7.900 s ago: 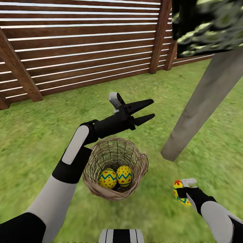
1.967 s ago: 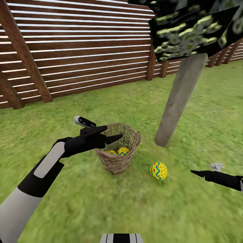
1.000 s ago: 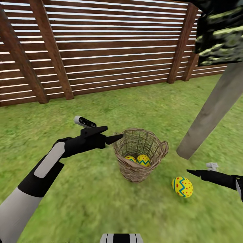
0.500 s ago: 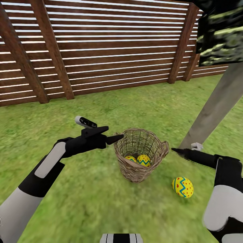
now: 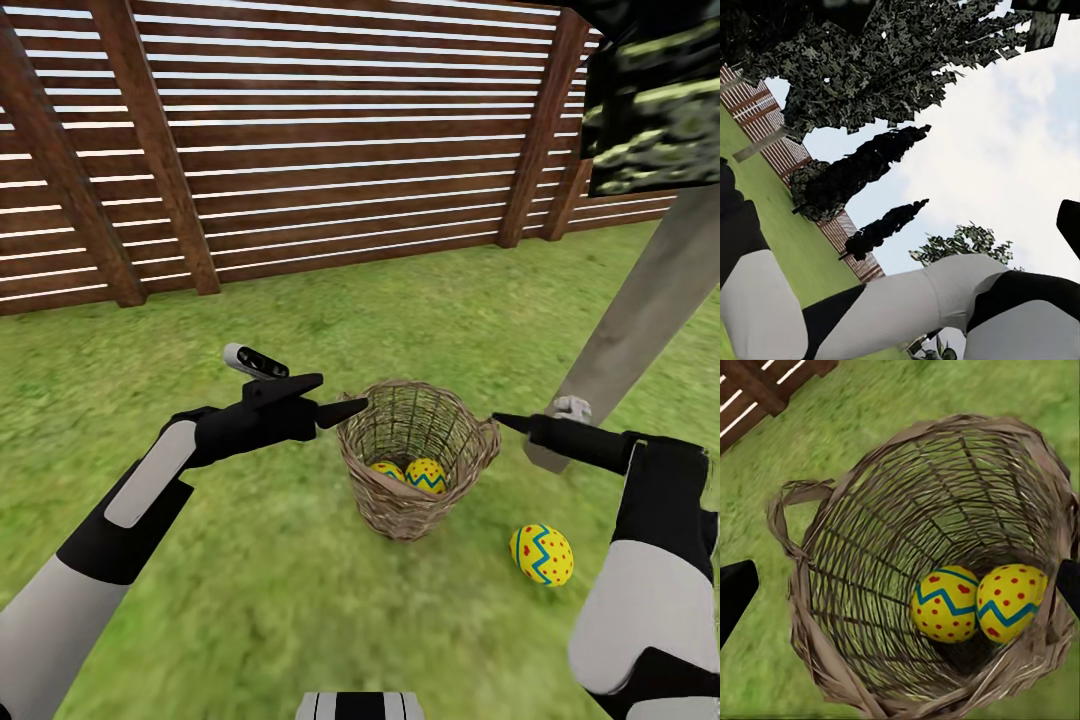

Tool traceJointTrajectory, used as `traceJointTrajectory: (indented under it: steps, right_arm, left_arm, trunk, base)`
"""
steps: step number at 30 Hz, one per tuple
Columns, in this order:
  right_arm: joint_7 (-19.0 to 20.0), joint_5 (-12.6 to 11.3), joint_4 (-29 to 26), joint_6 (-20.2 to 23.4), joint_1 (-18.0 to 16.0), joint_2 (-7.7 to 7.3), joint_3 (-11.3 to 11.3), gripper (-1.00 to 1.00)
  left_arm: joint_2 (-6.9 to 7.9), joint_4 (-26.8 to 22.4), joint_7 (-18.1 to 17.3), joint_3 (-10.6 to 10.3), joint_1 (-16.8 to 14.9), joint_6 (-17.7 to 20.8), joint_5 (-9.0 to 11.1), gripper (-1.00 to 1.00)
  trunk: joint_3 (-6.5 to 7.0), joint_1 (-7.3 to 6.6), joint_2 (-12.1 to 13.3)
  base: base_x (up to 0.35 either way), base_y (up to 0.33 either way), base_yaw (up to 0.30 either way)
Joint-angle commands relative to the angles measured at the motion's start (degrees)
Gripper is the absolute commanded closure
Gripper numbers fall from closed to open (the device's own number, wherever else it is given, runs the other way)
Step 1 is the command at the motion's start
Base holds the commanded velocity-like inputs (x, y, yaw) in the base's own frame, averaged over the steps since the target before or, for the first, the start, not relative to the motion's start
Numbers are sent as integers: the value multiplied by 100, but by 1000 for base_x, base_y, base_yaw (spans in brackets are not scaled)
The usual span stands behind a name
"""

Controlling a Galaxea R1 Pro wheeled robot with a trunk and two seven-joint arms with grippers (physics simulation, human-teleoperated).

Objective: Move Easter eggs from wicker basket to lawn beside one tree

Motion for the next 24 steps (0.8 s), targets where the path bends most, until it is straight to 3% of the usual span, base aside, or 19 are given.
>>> traceJointTrajectory:
  steps: [1, 4, 7, 12, 13, 17, 20, 22, 24]
  right_arm:
    - [52, 53, -15, 65, -7, 14, 119, -100]
    - [-192, 100, 2, 111, -7, 109, 690, -100]
    - [-700, 71, 12, 111, -7, 222, 928, -100]
    - [-1515, 50, 59, 72, -7, 537, 1209, -100]
    - [-1715, 49, 102, 63, -7, 597, 1354, -100]
    - [-2547, 15, 304, 38, -7, 682, 1891, -100]
    - [-3056, 8, 356, 31, -7, 750, 2095, -100]
    - [-3727, 7, 371, 17, -7, 796, 2317, -100]
    - [-4053, 1, 377, -44, -7, 807, 2430, -100]
  left_arm:
    - [4, 2, -11, -9, -5, 20, 18, -100]
    - [5, 4, -10, -9, -5, 20, -8, -100]
    - [8, 17, -10, -1, -5, 20, -127, -100]
    - [9, 23, -17, 19, -5, 20, -316, -100]
    - [9, 25, -18, 23, -5, 20, -333, -100]
    - [9, 27, -18, 26, -5, 20, -349, -100]
    - [9, 25, -13, 26, -5, 20, -351, -100]
    - [26, 13, -16, 44, -5, 20, -357, -100]
    - [68, 8, -20, 87, -5, 20, -359, -100]
  trunk:
    - [-5, -1, -2]
    - [-5, -1, -2]
    - [-5, -1, -2]
    - [-5, -1, -2]
    - [-5, -1, -2]
    - [-5, -1, -2]
    - [-5, -1, -2]
    - [-5, -1, -2]
    - [-5, -1, -2]
  base:
    - [0, 0, 0]
    - [0, 0, 0]
    - [0, 0, 0]
    - [0, 0, 0]
    - [0, 0, 0]
    - [0, 0, 0]
    - [0, 0, 0]
    - [0, 0, 0]
    - [0, 0, 0]
